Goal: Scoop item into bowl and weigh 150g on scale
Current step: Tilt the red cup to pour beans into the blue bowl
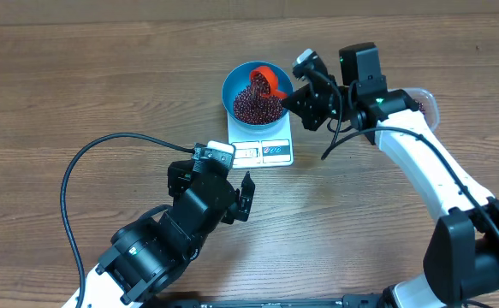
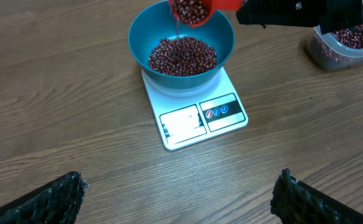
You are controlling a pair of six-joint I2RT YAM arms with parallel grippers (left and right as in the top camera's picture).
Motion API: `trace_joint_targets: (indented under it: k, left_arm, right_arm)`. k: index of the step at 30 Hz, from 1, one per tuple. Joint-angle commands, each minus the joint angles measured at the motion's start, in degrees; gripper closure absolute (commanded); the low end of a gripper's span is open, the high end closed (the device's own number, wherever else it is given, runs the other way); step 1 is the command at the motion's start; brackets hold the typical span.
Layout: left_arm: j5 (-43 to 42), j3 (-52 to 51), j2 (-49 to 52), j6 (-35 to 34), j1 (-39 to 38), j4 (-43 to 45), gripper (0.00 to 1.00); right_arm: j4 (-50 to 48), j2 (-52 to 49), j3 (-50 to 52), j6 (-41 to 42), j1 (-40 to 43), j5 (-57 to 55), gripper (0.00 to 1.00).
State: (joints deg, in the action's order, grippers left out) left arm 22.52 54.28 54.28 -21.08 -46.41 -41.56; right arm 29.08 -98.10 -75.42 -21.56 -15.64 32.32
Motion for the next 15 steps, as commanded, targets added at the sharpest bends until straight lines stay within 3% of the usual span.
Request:
trace_joint_targets:
  k: [1, 15]
  left_arm:
    - [-0.09, -0.46, 0.09, -0.81, 0.31, 0.24, 0.0]
    - [-0.09, -0.46, 0.09, -0.81, 0.31, 0.24, 0.0]
  right_arm:
    - [0.37, 2.03, -0.85, -10.45, -1.7, -5.99, 0.96]
    - [1.44, 2.51, -0.85, -25.11, -2.73, -14.75, 0.96]
